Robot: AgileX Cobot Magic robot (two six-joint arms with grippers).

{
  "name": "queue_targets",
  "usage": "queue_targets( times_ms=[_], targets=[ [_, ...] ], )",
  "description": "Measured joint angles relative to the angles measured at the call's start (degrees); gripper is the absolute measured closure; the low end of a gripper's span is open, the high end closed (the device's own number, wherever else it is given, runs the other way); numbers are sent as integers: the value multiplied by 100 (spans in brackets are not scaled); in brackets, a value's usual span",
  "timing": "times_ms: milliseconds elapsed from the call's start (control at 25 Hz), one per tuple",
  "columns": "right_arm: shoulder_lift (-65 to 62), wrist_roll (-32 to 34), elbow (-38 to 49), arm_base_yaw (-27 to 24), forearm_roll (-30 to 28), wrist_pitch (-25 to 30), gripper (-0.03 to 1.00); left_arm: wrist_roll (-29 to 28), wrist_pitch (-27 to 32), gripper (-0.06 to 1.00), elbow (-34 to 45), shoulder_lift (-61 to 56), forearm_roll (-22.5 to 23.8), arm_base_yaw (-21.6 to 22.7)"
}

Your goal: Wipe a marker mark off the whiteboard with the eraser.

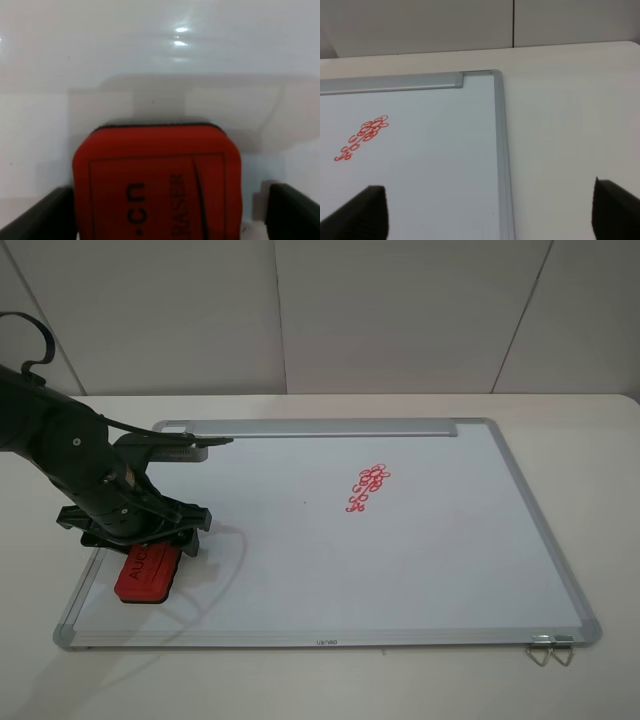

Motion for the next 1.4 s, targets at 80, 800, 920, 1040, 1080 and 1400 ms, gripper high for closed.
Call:
queue_targets(
  times_ms=[80, 800, 920, 1040, 1080, 1400],
  targets=[
    [0, 0, 0, 0, 0, 0, 24, 0, 0, 18, 0, 0, 0, 0],
    [0, 0, 1, 0, 0, 0, 24, 177, 695, 17, 31, -2545, 376, 0],
    [0, 0, 1, 0, 0, 0, 24, 187, 990, 17, 31, -3460, 435, 0],
    [0, 0, 1, 0, 0, 0, 24, 231, 1199, 17, 33, -4319, 511, -36],
    [0, 0, 1, 0, 0, 0, 24, 259, 1270, 17, 33, -4559, 527, -60],
    [0, 0, 1, 0, 0, 0, 24, 750, 1663, 17, 440, -6362, 643, -145]
  ],
)
